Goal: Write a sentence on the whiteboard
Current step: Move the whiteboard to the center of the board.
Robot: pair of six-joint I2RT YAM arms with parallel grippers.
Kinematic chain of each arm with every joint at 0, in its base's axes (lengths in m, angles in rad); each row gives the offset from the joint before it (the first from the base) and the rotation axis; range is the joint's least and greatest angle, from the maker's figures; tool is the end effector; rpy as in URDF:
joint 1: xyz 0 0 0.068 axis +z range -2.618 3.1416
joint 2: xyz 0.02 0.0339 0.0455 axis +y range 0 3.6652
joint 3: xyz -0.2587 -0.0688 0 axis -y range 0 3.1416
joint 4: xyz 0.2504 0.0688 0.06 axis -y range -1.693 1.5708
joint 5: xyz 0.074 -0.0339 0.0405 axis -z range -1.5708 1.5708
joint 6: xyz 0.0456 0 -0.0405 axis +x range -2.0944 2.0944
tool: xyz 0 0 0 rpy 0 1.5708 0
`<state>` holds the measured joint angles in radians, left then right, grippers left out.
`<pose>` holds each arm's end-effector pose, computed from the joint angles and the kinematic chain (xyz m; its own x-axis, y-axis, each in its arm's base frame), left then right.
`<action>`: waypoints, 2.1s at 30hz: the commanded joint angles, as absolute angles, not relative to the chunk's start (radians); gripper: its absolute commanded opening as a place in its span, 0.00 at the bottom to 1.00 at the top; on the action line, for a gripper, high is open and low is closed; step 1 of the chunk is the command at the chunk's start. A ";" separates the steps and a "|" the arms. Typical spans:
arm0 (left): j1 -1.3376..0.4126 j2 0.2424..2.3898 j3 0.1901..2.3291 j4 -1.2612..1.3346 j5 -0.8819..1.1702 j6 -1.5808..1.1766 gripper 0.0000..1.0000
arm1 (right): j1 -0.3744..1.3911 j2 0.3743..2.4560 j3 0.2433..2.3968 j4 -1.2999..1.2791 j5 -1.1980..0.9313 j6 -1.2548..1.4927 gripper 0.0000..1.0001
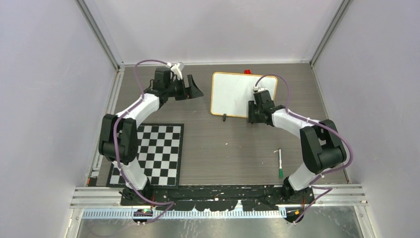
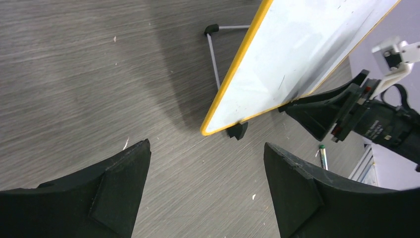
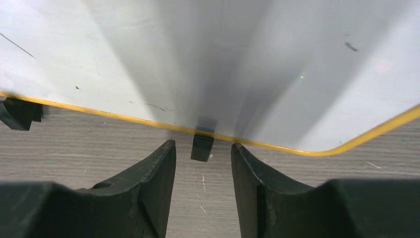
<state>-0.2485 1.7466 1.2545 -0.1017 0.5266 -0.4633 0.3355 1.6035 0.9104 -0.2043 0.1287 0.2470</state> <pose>0.3901 -0.1226 0.2393 -0.7606 -0.2056 -0.6158 0.3090 0.7195 -0.6220 0.3171 0.1044 0.1650 -0.7771 -0.0142 -0.6292 -0.0629 0.9965 0.0552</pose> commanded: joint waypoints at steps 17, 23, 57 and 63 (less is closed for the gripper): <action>-0.229 1.845 1.359 -0.054 0.727 -0.426 0.83 | 0.359 1.680 0.990 -0.193 0.166 0.274 0.00; -0.221 1.782 1.263 -0.005 0.777 -0.419 0.83 | 0.364 1.642 0.959 -0.227 0.049 0.229 0.00; -0.120 1.554 1.049 -0.243 0.909 -0.195 0.34 | 0.504 1.676 0.969 -0.239 -0.162 0.087 0.00; -0.080 1.539 1.056 -0.406 0.907 -0.088 0.16 | 0.516 1.698 0.978 -0.220 -0.129 0.085 0.00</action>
